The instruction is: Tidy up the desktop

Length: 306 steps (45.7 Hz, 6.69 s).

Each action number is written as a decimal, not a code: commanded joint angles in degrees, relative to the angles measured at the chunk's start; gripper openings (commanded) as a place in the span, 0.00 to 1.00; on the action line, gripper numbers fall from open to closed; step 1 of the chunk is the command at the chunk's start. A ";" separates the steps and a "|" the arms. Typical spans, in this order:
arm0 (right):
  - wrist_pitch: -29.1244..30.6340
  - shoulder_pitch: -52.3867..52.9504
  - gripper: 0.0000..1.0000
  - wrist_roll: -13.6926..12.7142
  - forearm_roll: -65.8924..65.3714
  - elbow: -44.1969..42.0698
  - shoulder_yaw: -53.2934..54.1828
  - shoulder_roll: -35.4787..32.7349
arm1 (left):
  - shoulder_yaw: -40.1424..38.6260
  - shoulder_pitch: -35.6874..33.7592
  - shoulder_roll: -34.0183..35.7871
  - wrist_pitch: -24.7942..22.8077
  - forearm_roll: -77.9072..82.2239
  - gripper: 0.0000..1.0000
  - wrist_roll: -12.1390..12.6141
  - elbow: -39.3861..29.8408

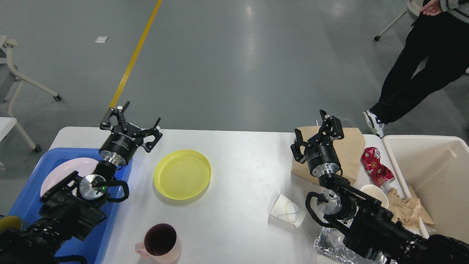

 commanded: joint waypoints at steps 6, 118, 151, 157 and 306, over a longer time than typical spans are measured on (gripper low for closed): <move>0.00 0.00 1.00 0.00 0.00 0.01 0.00 0.00 | 25.68 -13.69 9.24 4.96 3.40 1.00 0.08 0.09; 0.00 0.00 1.00 0.00 0.00 0.19 0.00 0.09 | 140.75 -77.95 -5.17 -19.54 14.91 1.00 1.31 -51.94; 0.00 0.00 1.00 0.00 0.00 0.19 0.00 0.09 | 133.11 -66.79 -17.21 -19.54 13.68 0.79 0.79 -53.08; 0.00 0.00 1.00 0.00 0.00 0.27 0.00 0.09 | 133.37 -65.30 -19.85 -19.54 11.57 0.79 -0.45 -53.08; 0.00 0.00 1.00 0.00 0.00 0.36 0.00 0.09 | 128.97 -59.23 -19.85 13.06 -10.75 0.98 23.72 -61.17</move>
